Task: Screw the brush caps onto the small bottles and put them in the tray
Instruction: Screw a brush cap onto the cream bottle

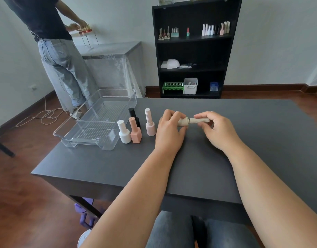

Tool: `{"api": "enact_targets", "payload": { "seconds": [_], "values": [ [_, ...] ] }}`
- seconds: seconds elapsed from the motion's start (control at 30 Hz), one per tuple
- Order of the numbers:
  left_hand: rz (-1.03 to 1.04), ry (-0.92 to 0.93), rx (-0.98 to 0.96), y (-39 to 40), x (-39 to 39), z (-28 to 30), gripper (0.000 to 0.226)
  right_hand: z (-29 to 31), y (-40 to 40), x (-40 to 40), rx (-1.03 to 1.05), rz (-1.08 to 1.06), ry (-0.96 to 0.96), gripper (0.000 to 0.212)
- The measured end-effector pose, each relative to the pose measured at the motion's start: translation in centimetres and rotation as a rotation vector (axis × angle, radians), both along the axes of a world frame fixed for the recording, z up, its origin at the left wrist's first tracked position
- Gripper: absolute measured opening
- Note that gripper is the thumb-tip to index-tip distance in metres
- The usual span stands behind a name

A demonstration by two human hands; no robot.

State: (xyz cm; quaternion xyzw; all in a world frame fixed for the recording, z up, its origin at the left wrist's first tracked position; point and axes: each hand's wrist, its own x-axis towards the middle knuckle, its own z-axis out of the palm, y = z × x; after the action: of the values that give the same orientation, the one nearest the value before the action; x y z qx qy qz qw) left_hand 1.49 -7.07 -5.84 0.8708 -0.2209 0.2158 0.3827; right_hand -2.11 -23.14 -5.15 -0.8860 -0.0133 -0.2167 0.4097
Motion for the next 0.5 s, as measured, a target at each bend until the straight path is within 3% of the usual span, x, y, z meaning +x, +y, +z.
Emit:
{"api": "enact_targets", "payload": {
  "seconds": [0.1,0.37,0.5],
  "values": [
    [-0.025,-0.016,0.021,0.06,0.02,0.02,0.027,0.08,-0.13,0.22,0.106,0.034,0.130,0.016],
    [-0.044,-0.001,-0.028,-0.03,-0.09,0.01,0.028,-0.21,-0.20,0.31,0.248,0.036,0.124,0.041],
    [-0.022,-0.006,-0.021,0.01,-0.09,0.04,0.027,-0.19,-0.27,0.47,0.296,0.063,0.115,0.029]
  ]
}}
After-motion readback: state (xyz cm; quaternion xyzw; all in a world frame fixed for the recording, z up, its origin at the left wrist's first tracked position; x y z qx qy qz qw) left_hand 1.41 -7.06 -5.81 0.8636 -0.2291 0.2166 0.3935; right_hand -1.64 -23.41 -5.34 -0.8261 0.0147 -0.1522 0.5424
